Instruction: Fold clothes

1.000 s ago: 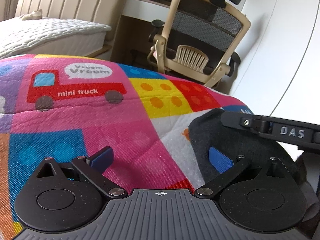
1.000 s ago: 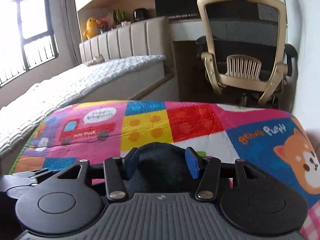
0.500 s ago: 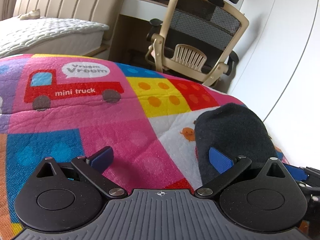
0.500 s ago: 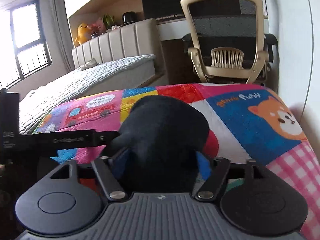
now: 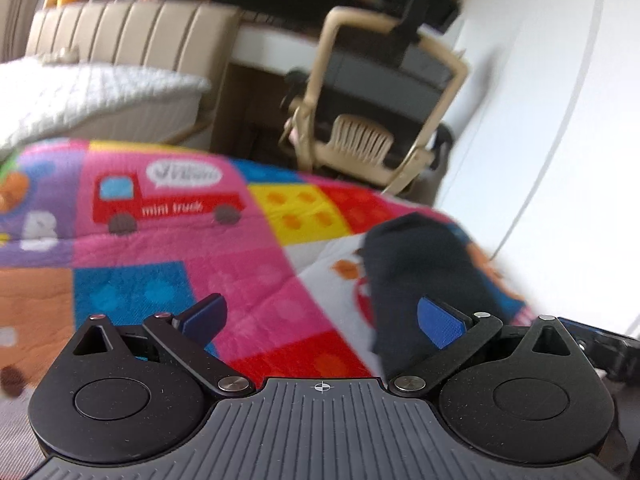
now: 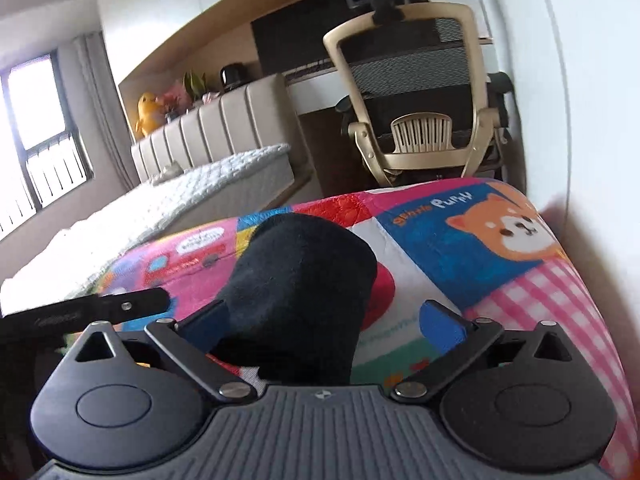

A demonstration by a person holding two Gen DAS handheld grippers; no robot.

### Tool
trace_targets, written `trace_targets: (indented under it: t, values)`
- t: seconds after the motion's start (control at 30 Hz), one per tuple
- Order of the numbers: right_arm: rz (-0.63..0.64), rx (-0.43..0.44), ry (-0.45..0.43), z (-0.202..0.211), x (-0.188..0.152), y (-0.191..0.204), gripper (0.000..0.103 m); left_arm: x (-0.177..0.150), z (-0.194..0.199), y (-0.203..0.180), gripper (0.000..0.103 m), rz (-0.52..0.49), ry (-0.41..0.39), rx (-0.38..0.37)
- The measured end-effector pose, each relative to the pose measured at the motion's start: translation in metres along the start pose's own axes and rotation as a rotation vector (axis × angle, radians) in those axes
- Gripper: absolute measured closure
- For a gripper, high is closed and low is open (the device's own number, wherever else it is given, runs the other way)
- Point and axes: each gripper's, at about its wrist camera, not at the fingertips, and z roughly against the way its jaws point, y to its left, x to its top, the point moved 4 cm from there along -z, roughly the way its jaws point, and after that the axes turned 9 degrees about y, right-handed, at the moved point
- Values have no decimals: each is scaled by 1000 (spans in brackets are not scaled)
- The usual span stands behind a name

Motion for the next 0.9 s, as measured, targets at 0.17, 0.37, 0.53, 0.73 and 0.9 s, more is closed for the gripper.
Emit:
trace_targets:
  t: [0.17, 0.37, 0.53, 0.73, 0.9]
  values:
    - [-57, -71, -46, 32, -18, -7, 0, -22, 50, -36, 0, -102, -145, -30]
    - [-64, -212, -253, 80, -48, 1, 0, -49, 81, -73, 0, -180, -221, 188]
    - [-1, -265, -226, 100, -70, 18, 0, -74, 83, -88, 0, -163, -61, 189]
    - [27, -286, -168, 101, -79, 22, 0, -86, 86, -104, 0, -192, -16, 191]
    - [36, -310, -135, 102, -85, 27, 0, -92, 88, -108, 0, -205, -7, 203]
